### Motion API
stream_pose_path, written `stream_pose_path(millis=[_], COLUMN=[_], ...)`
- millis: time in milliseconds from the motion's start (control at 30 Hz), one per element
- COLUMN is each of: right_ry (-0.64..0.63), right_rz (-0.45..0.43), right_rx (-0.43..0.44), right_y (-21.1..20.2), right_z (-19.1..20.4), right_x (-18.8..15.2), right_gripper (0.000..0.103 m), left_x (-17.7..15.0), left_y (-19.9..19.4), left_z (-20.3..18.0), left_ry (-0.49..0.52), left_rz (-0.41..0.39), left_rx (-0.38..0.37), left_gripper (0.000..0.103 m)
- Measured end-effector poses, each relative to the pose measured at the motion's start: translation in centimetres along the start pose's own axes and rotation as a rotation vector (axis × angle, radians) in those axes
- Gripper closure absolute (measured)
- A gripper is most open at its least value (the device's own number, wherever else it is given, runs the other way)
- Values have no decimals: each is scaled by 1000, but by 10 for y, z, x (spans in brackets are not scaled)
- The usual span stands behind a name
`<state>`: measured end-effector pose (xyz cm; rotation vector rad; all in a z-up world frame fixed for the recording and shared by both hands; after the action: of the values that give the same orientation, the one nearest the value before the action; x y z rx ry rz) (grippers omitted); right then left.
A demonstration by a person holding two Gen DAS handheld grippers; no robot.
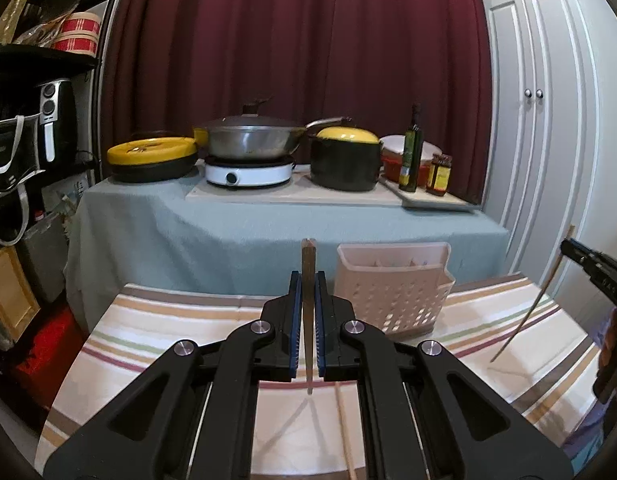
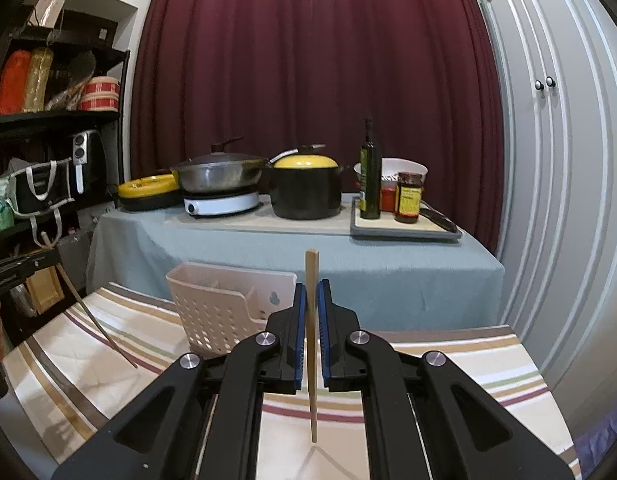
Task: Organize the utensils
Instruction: 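Lift both held chopsticks upright and carry them over the white caddy, then open the right gripper over the caddy while the left gripper releases its chopstick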
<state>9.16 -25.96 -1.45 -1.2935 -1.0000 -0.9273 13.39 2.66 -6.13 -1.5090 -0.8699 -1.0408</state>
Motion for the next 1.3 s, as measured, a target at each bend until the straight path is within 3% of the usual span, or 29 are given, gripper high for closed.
stream_pose_path(millis=[333, 600, 867, 1100, 1167, 1200, 1233, 1267, 1300], right_ry=[15, -5, 19, 10, 13, 12, 10, 10, 13], right_rz=[-145, -213, -118, -47, -39, -37, -34, -36, -43], right_rx=[98, 146, 154, 139, 132, 131, 128, 123, 116], right_y=[11, 46, 97, 119, 121, 122, 121, 121, 118], right_z=[14, 29, 31, 35, 35, 35, 34, 33, 33], right_x=[68, 107, 72, 45, 40, 38, 37, 36, 37], right_gripper=[96, 96, 96, 96, 96, 94, 90, 77, 60], left_x=[86, 142, 108, 71, 65, 63, 62, 62, 62], left_y=[3, 39, 106, 139, 141, 141, 142, 141, 139], left_z=[-30, -60, -67, -64, -63, -62, -62, -62, -61], left_ry=[60, 91, 103, 122, 128, 130, 130, 129, 124], left_rz=[-153, -256, -164, -91, -81, -77, -78, -81, -87], left_rx=[-76, -102, -106, -92, -94, -94, -93, -89, -88], left_gripper=[97, 96, 96, 95, 88, 75, 69, 59, 55])
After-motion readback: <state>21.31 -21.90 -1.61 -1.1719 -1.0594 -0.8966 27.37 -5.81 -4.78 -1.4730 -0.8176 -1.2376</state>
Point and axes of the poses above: each gripper's, at about its wrist camera, not at the fingertips, and y roughly the way its jaws point, z to its left, x to its top, the point moved 5 cm from there along y, roughly the way its jaws point
